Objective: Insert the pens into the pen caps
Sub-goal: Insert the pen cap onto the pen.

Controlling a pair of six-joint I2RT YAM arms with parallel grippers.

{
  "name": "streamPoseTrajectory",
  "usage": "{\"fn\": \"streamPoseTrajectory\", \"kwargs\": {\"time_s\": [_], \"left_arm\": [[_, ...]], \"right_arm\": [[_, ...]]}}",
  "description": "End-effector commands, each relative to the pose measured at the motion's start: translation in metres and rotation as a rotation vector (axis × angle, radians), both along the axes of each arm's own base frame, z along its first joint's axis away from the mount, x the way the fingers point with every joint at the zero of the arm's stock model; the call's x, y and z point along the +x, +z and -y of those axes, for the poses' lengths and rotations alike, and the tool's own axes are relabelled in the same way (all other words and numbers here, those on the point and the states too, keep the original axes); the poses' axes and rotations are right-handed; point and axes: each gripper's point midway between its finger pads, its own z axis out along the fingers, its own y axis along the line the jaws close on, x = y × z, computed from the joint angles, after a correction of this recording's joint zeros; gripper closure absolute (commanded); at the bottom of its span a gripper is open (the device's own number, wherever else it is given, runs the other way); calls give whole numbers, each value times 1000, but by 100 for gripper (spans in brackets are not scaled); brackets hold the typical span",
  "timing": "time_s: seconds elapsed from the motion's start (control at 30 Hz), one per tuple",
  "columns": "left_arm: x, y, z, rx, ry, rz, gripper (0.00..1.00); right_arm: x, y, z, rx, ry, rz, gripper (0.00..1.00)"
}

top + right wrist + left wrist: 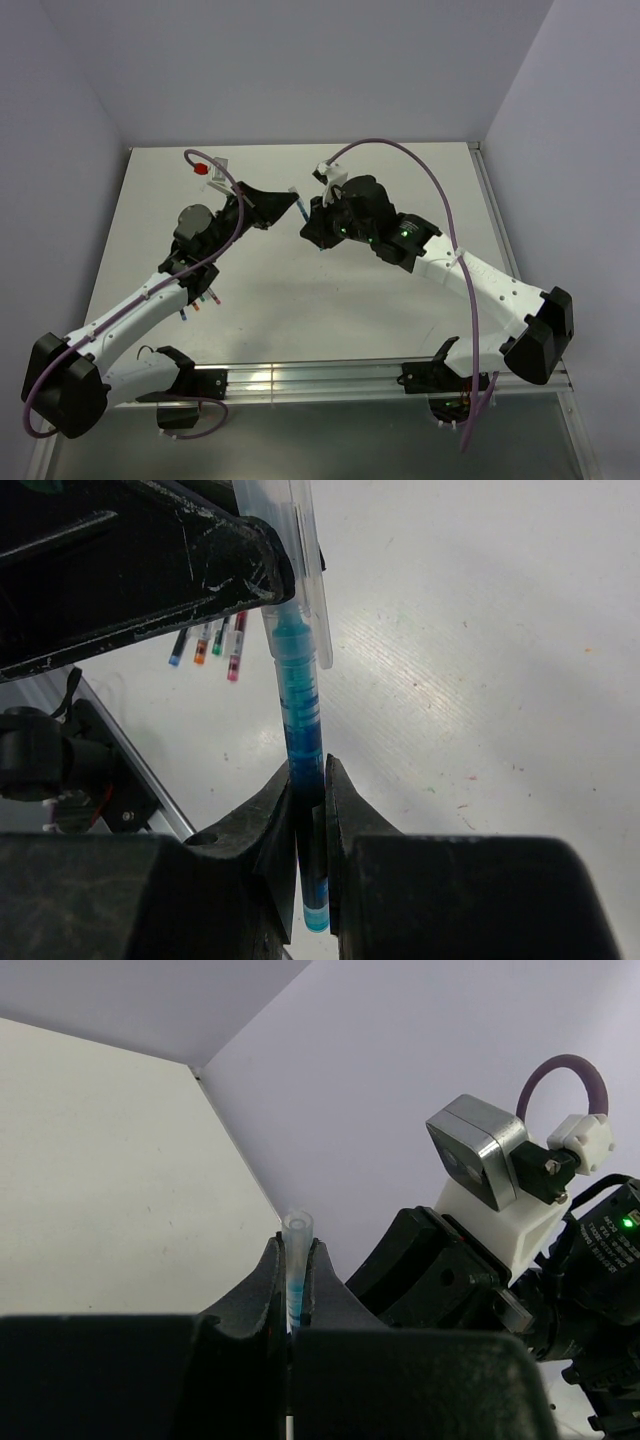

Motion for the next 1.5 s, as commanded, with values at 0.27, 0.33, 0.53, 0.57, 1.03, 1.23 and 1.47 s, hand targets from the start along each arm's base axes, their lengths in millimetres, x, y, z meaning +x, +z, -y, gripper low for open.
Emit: {"fn": "streamPoseTrajectory", "kwargs": {"time_s": [0.27,0.33,0.53,0.57,1.03,1.23,1.47], "left_arm": [[-49,-28,36,112,-218,-69,100],[-50,-31,37,128,-215,-81,100],[-52,-36,41,140,-210,-106,100],[-53,-37,42,141,-210,-110,100],[-60,-43,50,179,-211,-151,100],[-70,-20,46,186,-242,-57,100],[-94,-11,49,171,-362,30,100]], "right_arm": [[74,95,25,130,-320,263,100],[76,100,25,132,-324,271,100],[78,105,22,136,-321,274,100],[79,103,22,133,-323,270,100],[80,110,13,132,-284,276,100],[62,118,9,181,-202,260,100],[37,137,3,293,-33,232,100]]}}
